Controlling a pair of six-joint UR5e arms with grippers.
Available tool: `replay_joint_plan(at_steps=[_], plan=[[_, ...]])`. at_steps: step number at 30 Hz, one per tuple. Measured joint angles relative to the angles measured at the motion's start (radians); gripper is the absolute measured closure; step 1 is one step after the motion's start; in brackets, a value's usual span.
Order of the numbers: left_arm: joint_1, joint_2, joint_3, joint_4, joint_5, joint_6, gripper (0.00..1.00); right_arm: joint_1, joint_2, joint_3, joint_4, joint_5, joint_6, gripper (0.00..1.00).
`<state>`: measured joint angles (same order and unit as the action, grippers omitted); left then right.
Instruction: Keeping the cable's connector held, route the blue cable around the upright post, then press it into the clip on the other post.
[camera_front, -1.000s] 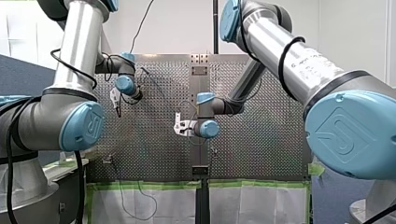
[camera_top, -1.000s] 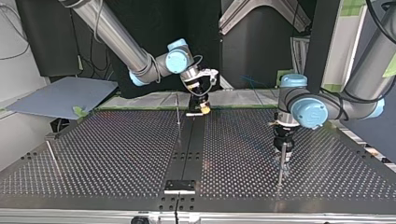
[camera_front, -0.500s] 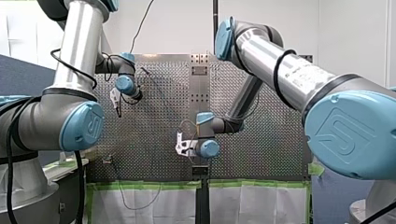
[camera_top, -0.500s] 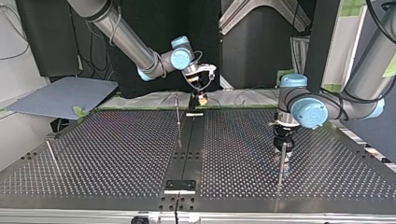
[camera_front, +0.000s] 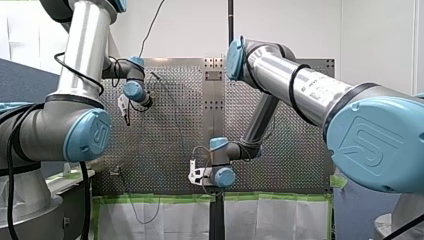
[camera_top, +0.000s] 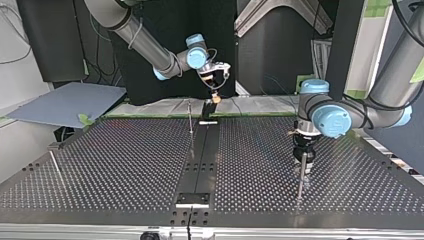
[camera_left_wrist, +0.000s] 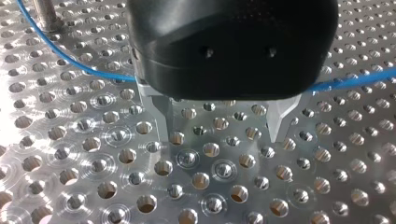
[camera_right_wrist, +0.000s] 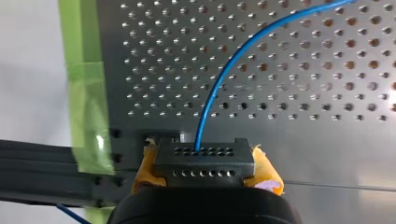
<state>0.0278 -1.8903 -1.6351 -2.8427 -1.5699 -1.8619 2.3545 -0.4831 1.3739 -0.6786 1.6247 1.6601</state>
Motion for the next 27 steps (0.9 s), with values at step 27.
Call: replay_joint_plan(at_steps=[27], plan=[[0.002,0.000,0.000,-0.001,0.001,-0.015,0.00,-0.017,0.140,0.076,-0.131,0.058,0.017,1.00]])
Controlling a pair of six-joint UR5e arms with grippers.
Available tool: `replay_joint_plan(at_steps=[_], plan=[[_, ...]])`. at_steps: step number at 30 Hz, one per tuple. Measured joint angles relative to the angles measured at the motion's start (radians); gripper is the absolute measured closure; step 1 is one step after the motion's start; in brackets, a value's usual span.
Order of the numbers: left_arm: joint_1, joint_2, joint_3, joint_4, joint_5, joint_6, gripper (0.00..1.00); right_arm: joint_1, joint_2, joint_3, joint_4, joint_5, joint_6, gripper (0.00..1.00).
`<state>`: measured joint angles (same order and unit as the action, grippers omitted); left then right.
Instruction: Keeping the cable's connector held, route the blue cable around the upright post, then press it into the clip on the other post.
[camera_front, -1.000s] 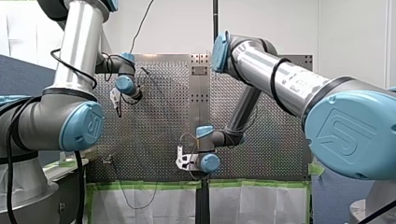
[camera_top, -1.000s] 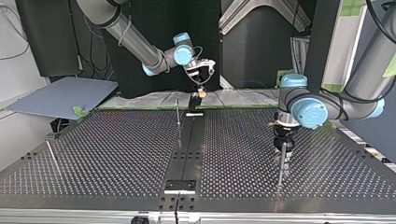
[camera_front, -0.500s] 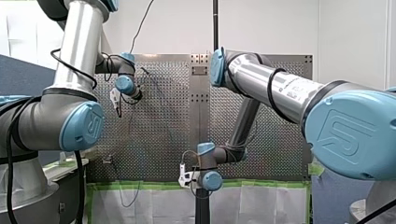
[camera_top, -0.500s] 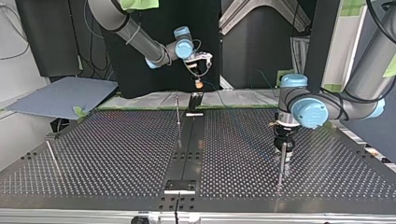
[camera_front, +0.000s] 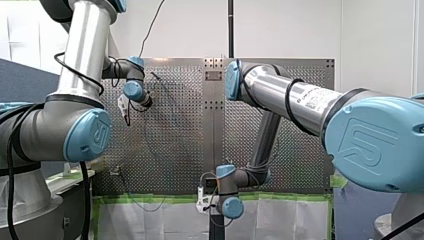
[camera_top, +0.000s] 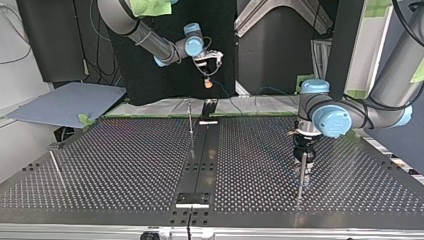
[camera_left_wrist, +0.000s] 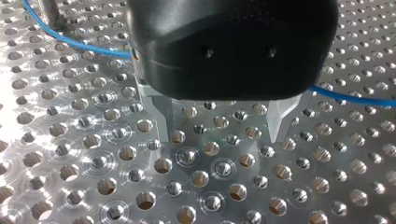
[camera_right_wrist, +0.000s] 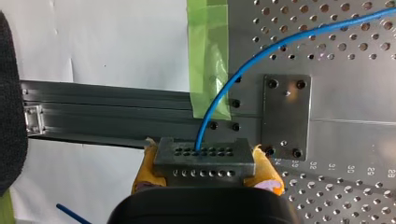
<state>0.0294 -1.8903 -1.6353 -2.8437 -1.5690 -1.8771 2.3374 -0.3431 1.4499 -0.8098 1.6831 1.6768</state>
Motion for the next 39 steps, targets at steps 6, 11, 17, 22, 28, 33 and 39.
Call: replay_joint_plan(at_steps=[6,11,17,22,28,33,39], plan=[[-0.002,0.000,0.000,-0.001,-0.002,-0.001,0.00,-0.006,0.027,0.002,-0.006,0.004,0.000,1.00],[-0.002,0.000,0.000,-0.002,-0.001,-0.008,0.00,-0.015,0.047,0.015,-0.029,0.007,0.003,1.00],[-0.001,0.000,0.000,-0.002,-0.002,-0.012,0.00,-0.040,0.052,0.056,-0.086,0.014,0.009,1.00],[0.000,0.000,0.000,-0.002,-0.001,-0.015,0.00,-0.060,0.051,0.091,-0.132,0.023,0.011,1.00],[0.001,0.000,0.000,-0.002,-0.002,-0.017,0.00,-0.078,0.021,0.124,-0.156,0.027,0.009,1.00],[0.001,0.000,0.000,-0.003,-0.002,-0.020,0.00,-0.089,-0.033,0.167,-0.181,0.033,0.008,1.00],[0.003,0.000,0.000,-0.003,-0.003,-0.022,0.00,-0.106,-0.091,0.233,-0.236,0.044,0.009,1.00]])
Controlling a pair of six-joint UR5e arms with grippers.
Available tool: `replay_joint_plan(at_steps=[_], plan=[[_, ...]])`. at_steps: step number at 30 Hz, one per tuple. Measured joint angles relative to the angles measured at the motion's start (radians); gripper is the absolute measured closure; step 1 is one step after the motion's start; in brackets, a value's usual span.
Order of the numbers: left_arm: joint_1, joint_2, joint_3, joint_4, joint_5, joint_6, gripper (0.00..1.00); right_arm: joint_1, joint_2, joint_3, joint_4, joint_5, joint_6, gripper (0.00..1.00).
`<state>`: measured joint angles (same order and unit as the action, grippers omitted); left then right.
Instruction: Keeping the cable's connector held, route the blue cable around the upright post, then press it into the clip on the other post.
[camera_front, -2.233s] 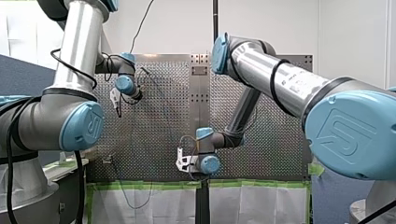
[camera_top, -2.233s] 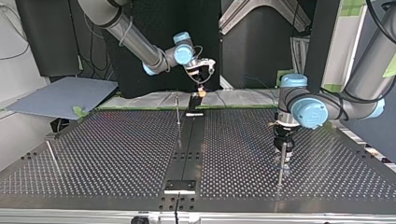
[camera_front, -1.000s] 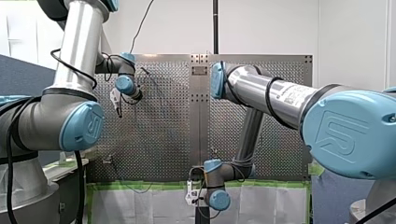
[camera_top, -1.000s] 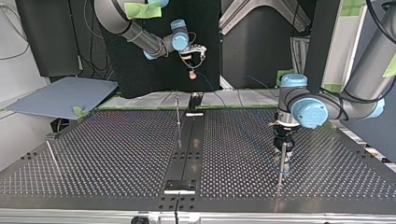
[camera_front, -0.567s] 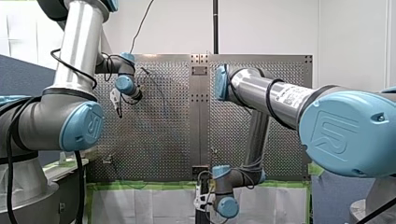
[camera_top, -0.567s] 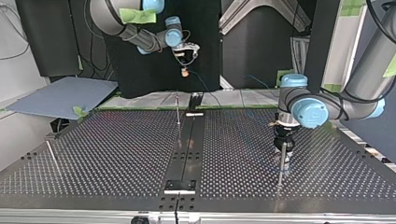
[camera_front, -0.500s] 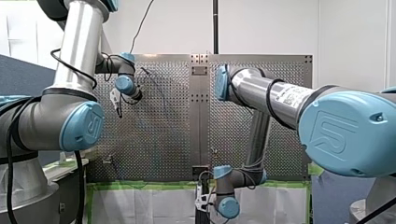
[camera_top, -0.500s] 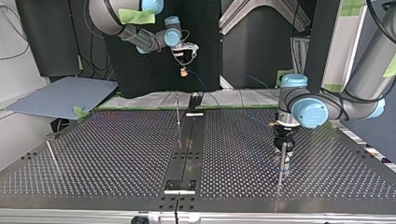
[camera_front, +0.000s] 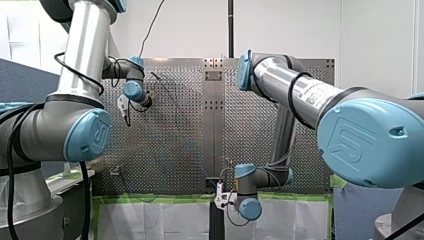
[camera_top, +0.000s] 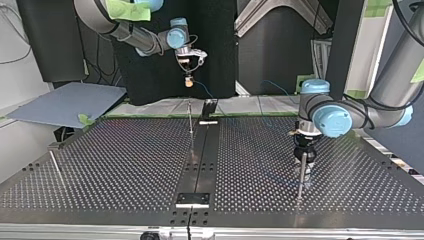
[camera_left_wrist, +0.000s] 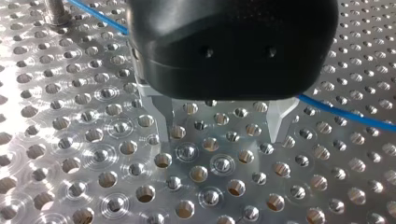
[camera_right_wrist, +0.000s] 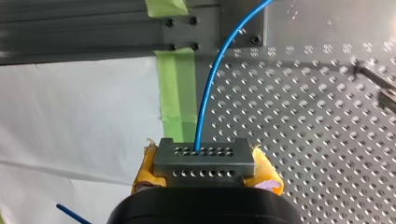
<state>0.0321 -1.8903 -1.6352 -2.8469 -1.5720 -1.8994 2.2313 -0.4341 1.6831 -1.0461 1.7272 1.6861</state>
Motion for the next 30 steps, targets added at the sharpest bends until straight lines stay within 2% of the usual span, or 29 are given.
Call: replay_joint_plan(at_steps=[5,8,20,27,30], plan=[[0.000,0.000,0.000,0.000,0.001,-0.002,0.00,-0.005,-0.010,0.030,-0.016,0.004,0.000,1.00],[0.000,0.000,0.000,0.000,0.002,-0.003,0.00,-0.017,-0.012,0.049,-0.029,0.014,0.002,1.00],[0.000,0.000,0.000,-0.001,0.002,-0.007,0.00,-0.055,-0.029,0.159,-0.137,0.042,0.016,1.00],[-0.001,0.000,0.000,-0.009,0.000,-0.008,0.00,-0.061,-0.094,0.233,-0.208,0.055,0.018,1.00],[-0.002,0.000,0.000,-0.012,-0.001,-0.009,0.00,-0.061,-0.127,0.266,-0.208,0.057,0.015,1.00]])
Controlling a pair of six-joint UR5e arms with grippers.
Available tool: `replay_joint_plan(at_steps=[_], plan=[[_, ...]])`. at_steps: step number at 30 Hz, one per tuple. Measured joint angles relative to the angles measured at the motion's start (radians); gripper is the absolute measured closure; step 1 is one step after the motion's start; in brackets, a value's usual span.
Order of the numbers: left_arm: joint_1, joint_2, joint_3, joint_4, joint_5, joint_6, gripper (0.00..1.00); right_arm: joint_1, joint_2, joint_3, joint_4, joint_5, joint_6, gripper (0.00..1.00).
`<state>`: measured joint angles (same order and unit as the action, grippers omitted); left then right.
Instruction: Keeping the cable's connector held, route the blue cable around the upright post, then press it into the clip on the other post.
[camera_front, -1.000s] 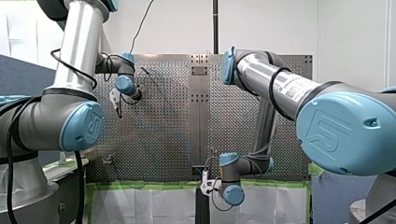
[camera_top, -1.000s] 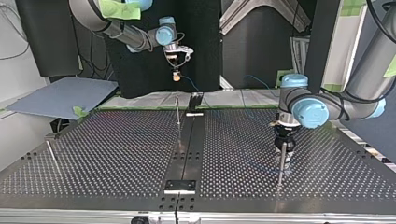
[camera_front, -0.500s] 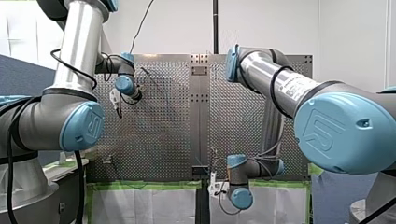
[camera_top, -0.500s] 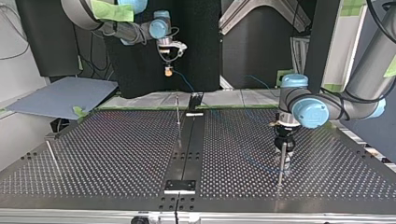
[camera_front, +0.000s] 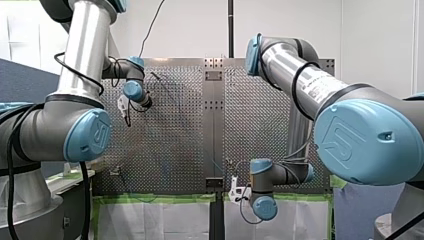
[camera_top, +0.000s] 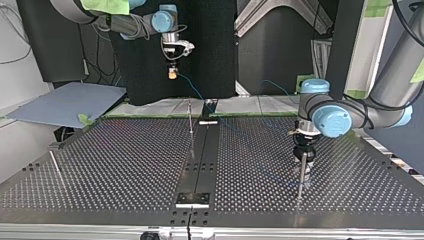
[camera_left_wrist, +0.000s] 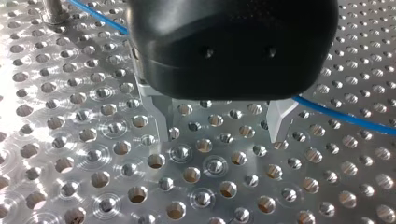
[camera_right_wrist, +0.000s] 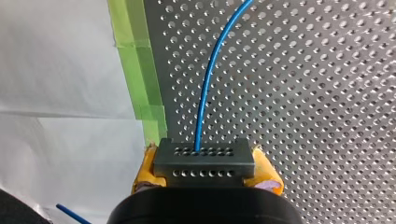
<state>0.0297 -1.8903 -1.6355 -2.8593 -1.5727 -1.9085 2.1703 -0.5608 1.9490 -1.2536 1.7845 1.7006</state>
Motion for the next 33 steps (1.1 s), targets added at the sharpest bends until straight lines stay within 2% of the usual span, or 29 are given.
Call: replay_joint_plan(at_steps=[6,12,20,24,33], plan=[[-0.002,0.000,0.000,-0.008,0.001,-0.026,0.00,0.002,-0.057,0.049,0.009,0.000,-0.005,1.00],[-0.008,0.001,0.000,-0.038,0.016,-0.070,0.00,0.000,-0.095,0.059,0.006,-0.003,-0.007,1.00],[-0.006,0.001,0.000,-0.110,0.009,-0.143,0.00,0.000,-0.099,0.060,0.001,-0.005,-0.011,1.00],[-0.003,0.001,0.000,-0.144,0.020,-0.186,0.00,0.000,-0.099,0.060,-0.003,-0.007,-0.011,1.00],[0.004,0.003,-0.001,-0.153,0.035,-0.282,0.00,0.000,-0.099,0.060,-0.006,-0.010,-0.011,1.00]])
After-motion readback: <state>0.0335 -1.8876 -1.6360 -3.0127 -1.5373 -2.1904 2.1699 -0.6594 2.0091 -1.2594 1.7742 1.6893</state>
